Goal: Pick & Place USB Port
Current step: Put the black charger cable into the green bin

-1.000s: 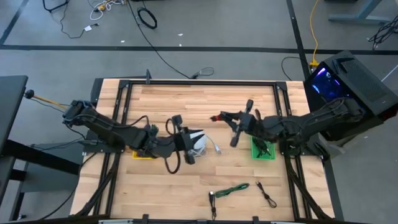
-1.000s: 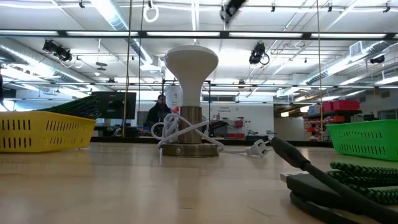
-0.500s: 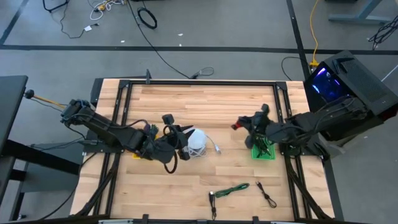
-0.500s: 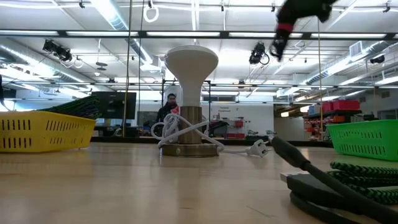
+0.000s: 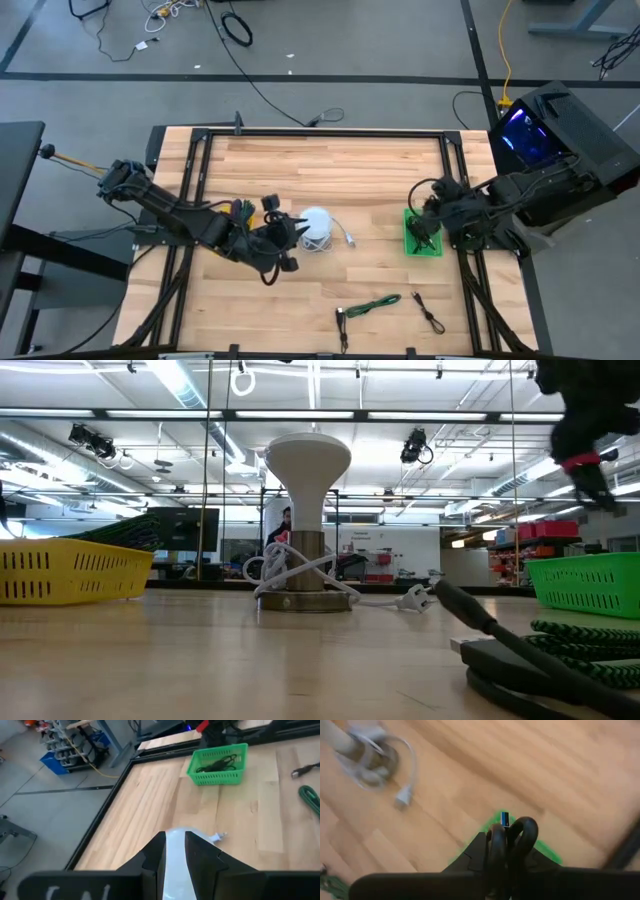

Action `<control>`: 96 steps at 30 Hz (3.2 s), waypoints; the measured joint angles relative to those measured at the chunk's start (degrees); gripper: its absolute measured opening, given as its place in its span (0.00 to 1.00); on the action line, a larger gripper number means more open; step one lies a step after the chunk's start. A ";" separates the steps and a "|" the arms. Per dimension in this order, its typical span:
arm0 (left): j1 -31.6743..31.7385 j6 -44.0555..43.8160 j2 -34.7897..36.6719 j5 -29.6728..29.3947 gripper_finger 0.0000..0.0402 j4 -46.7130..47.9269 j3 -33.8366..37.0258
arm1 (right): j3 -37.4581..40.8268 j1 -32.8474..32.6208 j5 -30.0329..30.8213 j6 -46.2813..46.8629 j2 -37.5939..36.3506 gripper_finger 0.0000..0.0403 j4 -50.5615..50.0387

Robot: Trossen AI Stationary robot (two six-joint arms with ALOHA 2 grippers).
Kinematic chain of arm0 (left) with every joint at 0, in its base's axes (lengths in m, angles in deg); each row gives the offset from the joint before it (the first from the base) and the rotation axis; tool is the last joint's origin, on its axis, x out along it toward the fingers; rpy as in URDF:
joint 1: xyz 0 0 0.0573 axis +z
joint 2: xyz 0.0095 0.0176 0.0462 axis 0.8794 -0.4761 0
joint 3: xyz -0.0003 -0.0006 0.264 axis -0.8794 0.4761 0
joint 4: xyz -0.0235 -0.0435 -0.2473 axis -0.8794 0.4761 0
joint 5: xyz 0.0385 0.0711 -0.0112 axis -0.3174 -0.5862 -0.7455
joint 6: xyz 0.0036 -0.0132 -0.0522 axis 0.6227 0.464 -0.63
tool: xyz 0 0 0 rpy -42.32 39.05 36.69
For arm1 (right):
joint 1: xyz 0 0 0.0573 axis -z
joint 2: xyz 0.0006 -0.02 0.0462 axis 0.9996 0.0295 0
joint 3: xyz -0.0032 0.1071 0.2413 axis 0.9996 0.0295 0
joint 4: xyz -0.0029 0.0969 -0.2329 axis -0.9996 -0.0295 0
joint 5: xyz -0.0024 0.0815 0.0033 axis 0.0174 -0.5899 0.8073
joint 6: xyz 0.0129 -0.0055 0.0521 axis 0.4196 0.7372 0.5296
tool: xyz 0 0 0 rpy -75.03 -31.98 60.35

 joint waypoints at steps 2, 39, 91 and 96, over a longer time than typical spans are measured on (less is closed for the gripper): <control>-0.27 -0.50 -0.02 0.03 0.19 0.86 0.00 | 0.01 -0.01 -2.22 3.46 0.11 0.08 -2.90; -0.71 -4.56 -0.07 3.87 0.19 5.62 0.00 | 17.70 0.44 -6.63 8.24 0.72 0.34 13.38; -3.04 -24.42 -2.43 10.70 0.19 9.82 -0.02 | -4.72 -33.83 -23.50 25.50 38.26 0.12 33.38; -4.86 -27.88 -3.96 10.66 0.19 7.90 -0.04 | -4.72 -35.70 -24.30 29.04 40.16 0.15 30.63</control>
